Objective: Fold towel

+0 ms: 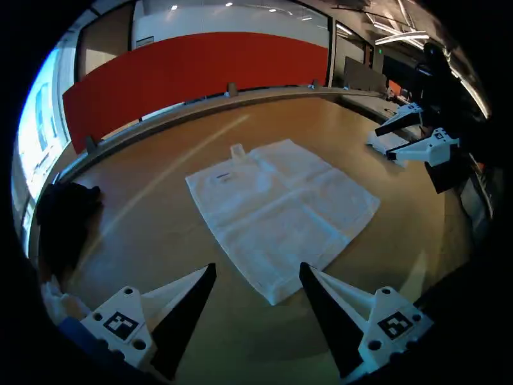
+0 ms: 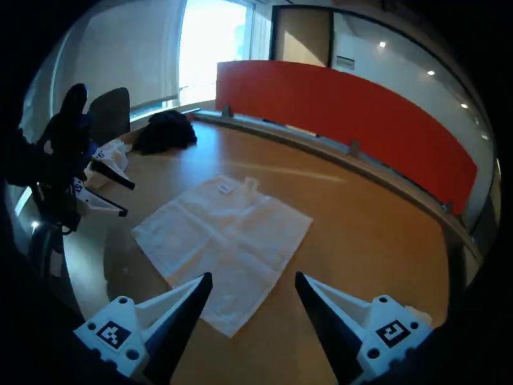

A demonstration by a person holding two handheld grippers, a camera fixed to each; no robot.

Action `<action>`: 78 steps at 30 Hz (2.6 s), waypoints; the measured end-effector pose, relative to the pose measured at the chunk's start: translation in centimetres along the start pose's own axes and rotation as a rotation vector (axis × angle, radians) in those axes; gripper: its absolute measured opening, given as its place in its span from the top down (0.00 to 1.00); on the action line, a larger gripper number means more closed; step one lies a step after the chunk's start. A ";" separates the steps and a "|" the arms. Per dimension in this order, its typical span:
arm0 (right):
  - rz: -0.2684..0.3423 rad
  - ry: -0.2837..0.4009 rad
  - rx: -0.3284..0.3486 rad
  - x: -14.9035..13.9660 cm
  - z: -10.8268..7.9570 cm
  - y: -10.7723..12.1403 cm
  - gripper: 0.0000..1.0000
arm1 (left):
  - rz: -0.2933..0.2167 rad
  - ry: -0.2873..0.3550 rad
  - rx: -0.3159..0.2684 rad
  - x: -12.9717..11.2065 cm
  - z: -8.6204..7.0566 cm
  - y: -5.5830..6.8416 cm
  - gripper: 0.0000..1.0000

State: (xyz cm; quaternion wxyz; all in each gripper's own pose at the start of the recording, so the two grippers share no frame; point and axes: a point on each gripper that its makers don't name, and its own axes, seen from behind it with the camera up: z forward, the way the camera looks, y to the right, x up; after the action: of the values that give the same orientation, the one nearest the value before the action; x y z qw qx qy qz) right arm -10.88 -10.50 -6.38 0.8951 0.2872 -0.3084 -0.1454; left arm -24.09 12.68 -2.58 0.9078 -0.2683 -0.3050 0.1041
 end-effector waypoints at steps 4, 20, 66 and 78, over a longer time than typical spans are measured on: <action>-0.004 -0.039 0.017 -1.9 0.8 -0.7 0.00 | 0.008 -0.036 -0.013 -1.4 0.9 0.2 0.03; -0.006 -0.185 0.072 -8.5 3.1 -2.1 0.00 | 0.048 -0.144 -0.073 -5.1 3.5 1.8 0.04; -0.006 -0.220 0.117 -10.4 3.9 -3.4 0.73 | 0.048 -0.169 -0.033 -5.6 4.2 2.6 0.47; 0.004 -0.201 0.127 -9.6 3.7 -4.0 0.82 | 0.019 -0.178 -0.003 -5.5 4.2 2.2 0.84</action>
State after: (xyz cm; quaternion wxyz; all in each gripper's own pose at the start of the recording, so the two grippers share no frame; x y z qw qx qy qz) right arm -20.95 -11.00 -10.91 0.8399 0.3266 -0.4059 -0.1518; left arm -31.09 14.33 -3.75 0.8756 -0.2622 -0.3823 0.1356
